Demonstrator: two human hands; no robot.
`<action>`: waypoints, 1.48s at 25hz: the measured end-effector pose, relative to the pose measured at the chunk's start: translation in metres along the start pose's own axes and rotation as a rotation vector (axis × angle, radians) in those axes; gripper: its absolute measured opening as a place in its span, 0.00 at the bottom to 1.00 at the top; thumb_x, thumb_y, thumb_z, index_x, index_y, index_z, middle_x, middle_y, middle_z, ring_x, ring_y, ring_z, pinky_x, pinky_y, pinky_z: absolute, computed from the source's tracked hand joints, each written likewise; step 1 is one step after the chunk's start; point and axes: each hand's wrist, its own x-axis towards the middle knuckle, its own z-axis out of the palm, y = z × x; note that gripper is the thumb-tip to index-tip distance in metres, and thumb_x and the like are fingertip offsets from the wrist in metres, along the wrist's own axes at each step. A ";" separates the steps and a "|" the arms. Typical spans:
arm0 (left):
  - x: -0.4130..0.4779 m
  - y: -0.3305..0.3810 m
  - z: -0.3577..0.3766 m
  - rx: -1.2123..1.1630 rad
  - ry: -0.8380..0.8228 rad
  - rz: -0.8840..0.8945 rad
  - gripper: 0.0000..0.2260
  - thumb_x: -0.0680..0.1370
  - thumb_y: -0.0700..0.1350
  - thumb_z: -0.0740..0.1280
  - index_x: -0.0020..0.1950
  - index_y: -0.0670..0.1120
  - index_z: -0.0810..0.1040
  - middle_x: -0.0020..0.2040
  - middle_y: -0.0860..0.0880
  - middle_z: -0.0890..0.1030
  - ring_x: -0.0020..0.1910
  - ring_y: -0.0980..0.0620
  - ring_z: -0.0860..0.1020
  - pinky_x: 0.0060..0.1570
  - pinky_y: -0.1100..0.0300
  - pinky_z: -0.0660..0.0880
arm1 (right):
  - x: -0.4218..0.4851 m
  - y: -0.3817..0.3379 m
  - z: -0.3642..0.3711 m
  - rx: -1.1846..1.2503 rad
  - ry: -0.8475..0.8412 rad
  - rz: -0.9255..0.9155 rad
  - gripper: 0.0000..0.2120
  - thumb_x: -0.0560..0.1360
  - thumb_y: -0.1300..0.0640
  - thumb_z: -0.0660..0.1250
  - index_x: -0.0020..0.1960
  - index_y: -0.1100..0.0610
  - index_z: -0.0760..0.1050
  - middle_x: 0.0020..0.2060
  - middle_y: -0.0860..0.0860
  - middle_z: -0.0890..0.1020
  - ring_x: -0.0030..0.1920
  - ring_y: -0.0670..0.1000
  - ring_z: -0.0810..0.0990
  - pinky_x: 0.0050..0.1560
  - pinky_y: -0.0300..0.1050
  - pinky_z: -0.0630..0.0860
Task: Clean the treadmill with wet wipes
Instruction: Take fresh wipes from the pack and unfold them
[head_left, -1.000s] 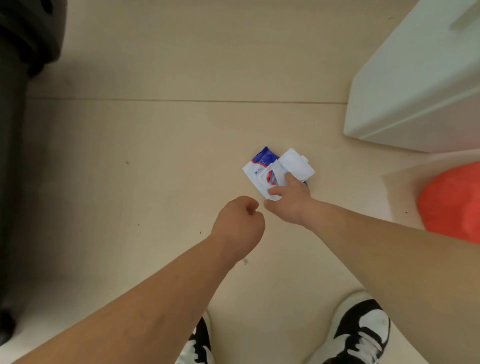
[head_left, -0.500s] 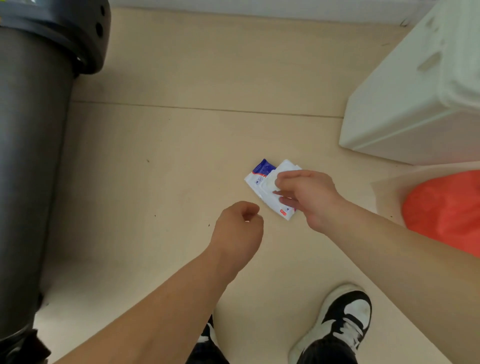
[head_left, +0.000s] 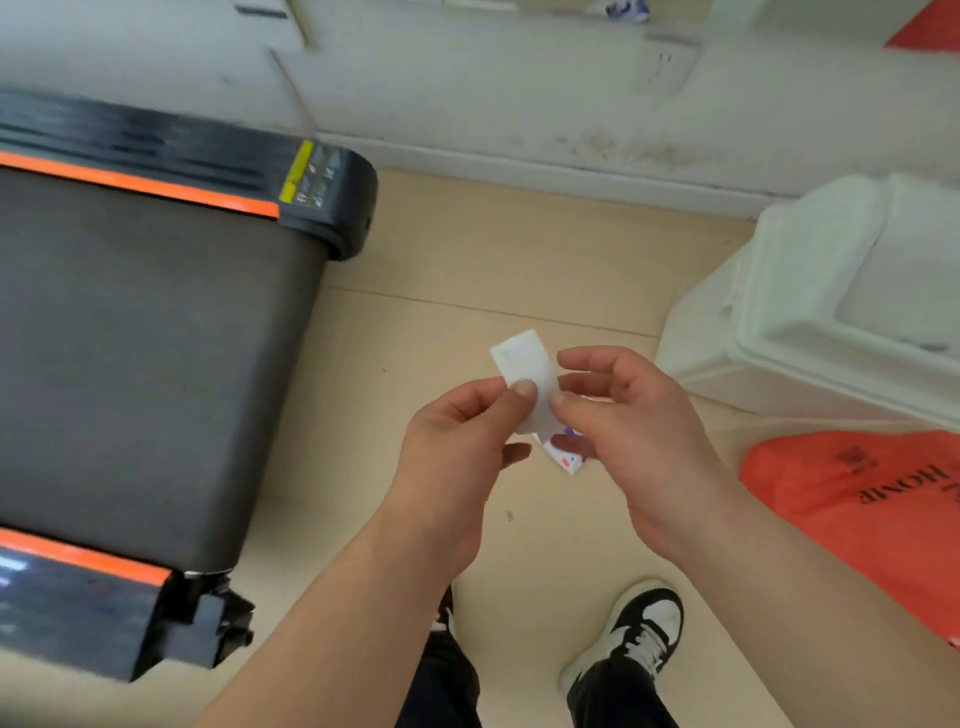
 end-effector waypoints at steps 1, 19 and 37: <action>-0.025 0.021 0.000 0.011 0.013 0.028 0.04 0.78 0.44 0.72 0.46 0.46 0.86 0.47 0.44 0.87 0.46 0.50 0.82 0.49 0.52 0.75 | -0.025 -0.023 0.003 -0.038 0.023 -0.055 0.12 0.76 0.61 0.72 0.53 0.45 0.83 0.49 0.46 0.86 0.50 0.48 0.85 0.53 0.49 0.82; -0.430 0.128 -0.029 -0.390 0.149 0.287 0.10 0.73 0.40 0.72 0.40 0.46 0.71 0.44 0.41 0.75 0.45 0.43 0.76 0.46 0.51 0.74 | -0.358 -0.201 -0.005 -0.134 -0.494 -0.113 0.07 0.81 0.56 0.69 0.50 0.57 0.86 0.46 0.54 0.88 0.51 0.60 0.86 0.56 0.61 0.83; -0.594 0.075 -0.254 -0.686 0.237 0.327 0.26 0.68 0.33 0.74 0.66 0.44 0.78 0.54 0.42 0.84 0.48 0.42 0.83 0.46 0.51 0.82 | -0.533 -0.124 0.204 -0.253 -0.766 -0.051 0.07 0.81 0.58 0.69 0.53 0.59 0.83 0.49 0.58 0.87 0.49 0.59 0.86 0.52 0.60 0.83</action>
